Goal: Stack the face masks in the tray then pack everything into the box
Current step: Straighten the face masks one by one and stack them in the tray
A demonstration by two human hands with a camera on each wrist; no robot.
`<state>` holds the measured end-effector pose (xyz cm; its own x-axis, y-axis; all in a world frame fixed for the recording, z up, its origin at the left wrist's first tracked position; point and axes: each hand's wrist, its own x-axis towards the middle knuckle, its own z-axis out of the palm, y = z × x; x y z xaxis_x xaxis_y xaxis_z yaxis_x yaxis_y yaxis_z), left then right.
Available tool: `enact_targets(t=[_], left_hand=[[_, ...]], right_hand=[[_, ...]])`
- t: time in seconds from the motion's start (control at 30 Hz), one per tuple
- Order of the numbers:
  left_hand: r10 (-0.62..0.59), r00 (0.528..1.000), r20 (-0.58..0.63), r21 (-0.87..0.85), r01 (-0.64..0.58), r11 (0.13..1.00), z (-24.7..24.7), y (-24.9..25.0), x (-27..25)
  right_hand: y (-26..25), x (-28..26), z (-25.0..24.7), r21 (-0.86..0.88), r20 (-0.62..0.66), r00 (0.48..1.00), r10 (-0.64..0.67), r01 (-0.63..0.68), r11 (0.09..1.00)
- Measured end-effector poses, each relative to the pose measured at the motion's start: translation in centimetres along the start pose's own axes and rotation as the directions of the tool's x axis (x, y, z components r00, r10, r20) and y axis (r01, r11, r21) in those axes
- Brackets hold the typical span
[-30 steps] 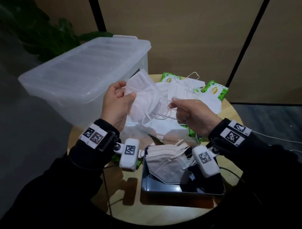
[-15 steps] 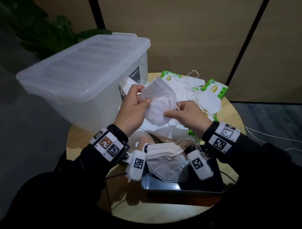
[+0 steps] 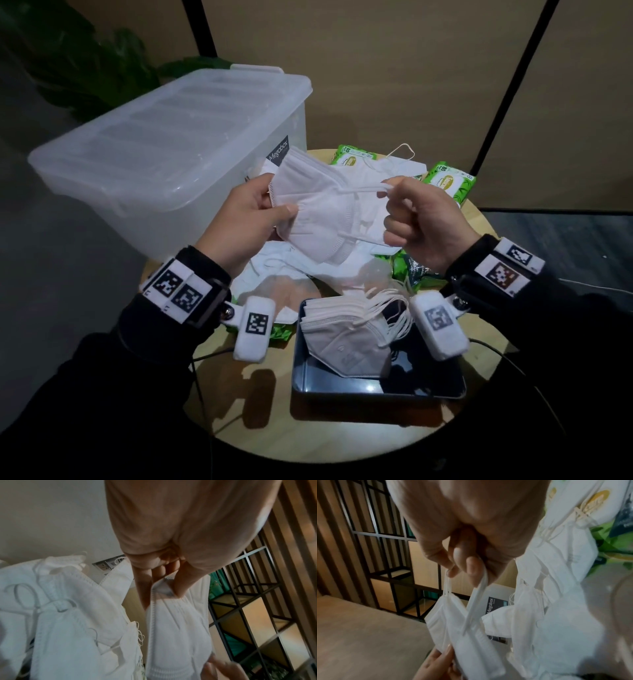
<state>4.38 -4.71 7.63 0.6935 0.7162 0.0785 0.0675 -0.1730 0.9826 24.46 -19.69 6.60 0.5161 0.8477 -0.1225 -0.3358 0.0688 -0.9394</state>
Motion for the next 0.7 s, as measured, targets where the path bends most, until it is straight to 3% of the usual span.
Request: enact_targets(t=[0.1,0.23,0.43,0.6,0.7], left_hand=[[-0.011,0.998,0.065,0.002,0.011,1.0,0.2,-0.3,-1.1],[-0.082,0.97,0.229,0.13,0.053,0.99,0.6,-1.1,-2.0],[-0.008,0.877,0.48,0.345,-0.18,0.921,0.9,-0.8,-3.5],[-0.037,0.79,0.611,0.572,-0.409,0.711,1.7,-1.7,-4.7],[-0.054,0.755,0.653,0.633,-0.506,0.586,2.7,-2.8,-5.1]], right_hand=[[-0.1,-0.6,-0.6,-0.253,0.084,0.996,-0.012,0.033,0.967],[0.8,-2.2,-0.7,-0.544,0.226,0.965,0.133,0.012,0.839],[1.0,-4.4,-1.4,-0.758,0.299,0.895,0.331,0.012,0.652],[1.5,-5.2,-2.1,-0.812,0.344,0.817,0.463,0.011,0.583],[1.8,-5.0,-3.0,-0.816,0.328,0.818,0.473,-0.007,0.578]])
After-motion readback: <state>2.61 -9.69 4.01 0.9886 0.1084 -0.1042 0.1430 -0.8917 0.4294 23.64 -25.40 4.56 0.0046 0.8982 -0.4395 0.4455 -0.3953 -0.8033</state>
